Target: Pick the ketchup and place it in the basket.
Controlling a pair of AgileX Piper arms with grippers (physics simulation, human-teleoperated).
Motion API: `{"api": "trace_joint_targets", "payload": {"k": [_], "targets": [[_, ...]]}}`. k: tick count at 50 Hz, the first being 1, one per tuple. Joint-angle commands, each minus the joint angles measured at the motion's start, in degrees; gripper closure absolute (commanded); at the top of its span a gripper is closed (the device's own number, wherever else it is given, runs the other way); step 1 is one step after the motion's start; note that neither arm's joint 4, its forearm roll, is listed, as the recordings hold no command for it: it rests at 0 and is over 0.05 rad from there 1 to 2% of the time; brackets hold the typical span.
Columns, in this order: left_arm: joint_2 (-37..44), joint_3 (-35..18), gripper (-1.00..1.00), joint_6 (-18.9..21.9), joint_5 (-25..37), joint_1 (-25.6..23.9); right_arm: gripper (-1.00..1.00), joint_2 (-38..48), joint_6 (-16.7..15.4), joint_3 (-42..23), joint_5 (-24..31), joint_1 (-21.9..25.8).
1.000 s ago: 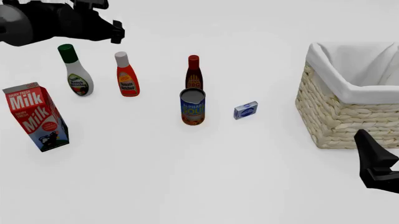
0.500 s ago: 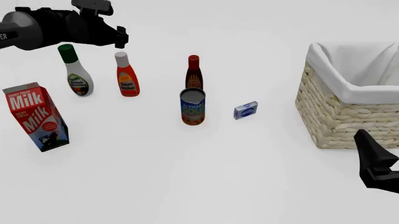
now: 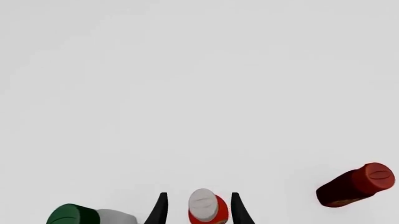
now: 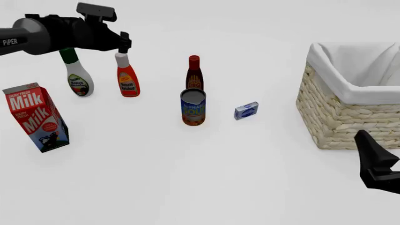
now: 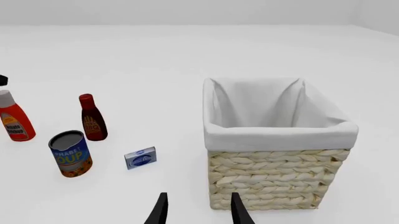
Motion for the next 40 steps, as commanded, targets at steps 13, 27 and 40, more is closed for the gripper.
{"api": "trace_joint_targets", "payload": {"k": [13,27,40], "targets": [[1.85,0.57,-1.0,-0.89,-1.38,-0.02,-1.0,1.85,0.1,0.0,-1.37,0.09],[2.74,0.57,-1.0,-1.23,-1.87,0.1,-1.0,2.39,0.08,0.0,-1.71,0.14],[3.5,0.25,-1.0,-1.04,-2.07,0.35,-1.0,1.9,0.22,0.0,-1.37,0.11]]}}
